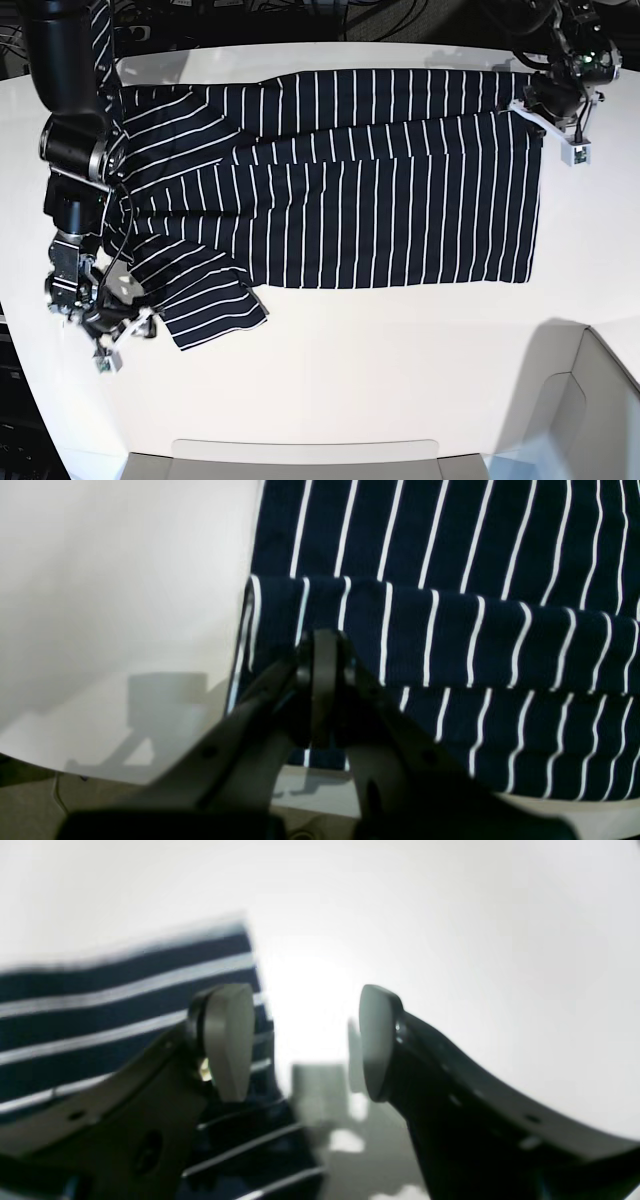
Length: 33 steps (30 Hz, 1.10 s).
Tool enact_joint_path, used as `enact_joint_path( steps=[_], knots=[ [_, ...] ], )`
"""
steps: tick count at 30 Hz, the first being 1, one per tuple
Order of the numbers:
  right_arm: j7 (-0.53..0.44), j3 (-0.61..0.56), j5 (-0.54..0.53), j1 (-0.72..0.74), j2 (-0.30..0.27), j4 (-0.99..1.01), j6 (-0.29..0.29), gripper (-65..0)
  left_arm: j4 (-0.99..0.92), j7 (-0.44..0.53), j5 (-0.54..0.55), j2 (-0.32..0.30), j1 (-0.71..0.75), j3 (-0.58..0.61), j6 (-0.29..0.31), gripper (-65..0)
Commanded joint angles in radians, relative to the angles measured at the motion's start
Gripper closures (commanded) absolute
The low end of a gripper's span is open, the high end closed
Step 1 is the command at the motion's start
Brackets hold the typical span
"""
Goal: Fold the T-shirt properly
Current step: 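Lower the right gripper to the sleeve and hem corner and grasp, then lower the left gripper to the opposite hem corner and grasp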
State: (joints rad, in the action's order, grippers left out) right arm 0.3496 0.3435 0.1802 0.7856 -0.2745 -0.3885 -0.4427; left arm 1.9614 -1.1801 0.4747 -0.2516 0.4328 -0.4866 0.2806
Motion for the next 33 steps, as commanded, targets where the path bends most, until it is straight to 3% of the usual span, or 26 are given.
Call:
enact_joint_path(
  steps=[1, 6, 16, 23, 30, 33],
  knots=[
    [-0.056, 0.001, -0.015, 0.065, -0.015, 0.02, -0.001, -33.3, 0.014, 0.012, 0.005, -0.013, -0.001, -0.005, -0.001, 0.0],
    [-0.166, -0.007, -0.012, 0.057, -0.016, 0.112, 0.107, -33.3, 0.014, 0.012, 0.005, -0.013, 0.001, -0.005, -0.001, 0.0],
    [-0.172, -0.008, -0.011, 0.053, 0.007, 0.201, 0.107, -33.2, 0.017, 0.012, 0.006, -0.013, -0.002, -0.005, -0.001, 0.0],
    [-0.168, -0.146, -0.014, 0.03, 0.045, 0.204, 0.107, -33.2, 0.019, 0.012, 0.006, -0.013, -0.004, -0.005, -0.001, 0.0],
    [-0.166, -0.157, -0.017, 0.008, 0.065, 0.204, 0.107, -33.2, 0.022, 0.012, 0.006, -0.021, -0.105, -0.005, 0.001, 0.0],
    [-0.166, -0.157, -0.017, 0.007, 0.063, 0.204, 0.107, -33.2, 0.019, 0.012, 0.006, -0.03, -0.205, -0.004, 0.003, -10.4]
  ],
)
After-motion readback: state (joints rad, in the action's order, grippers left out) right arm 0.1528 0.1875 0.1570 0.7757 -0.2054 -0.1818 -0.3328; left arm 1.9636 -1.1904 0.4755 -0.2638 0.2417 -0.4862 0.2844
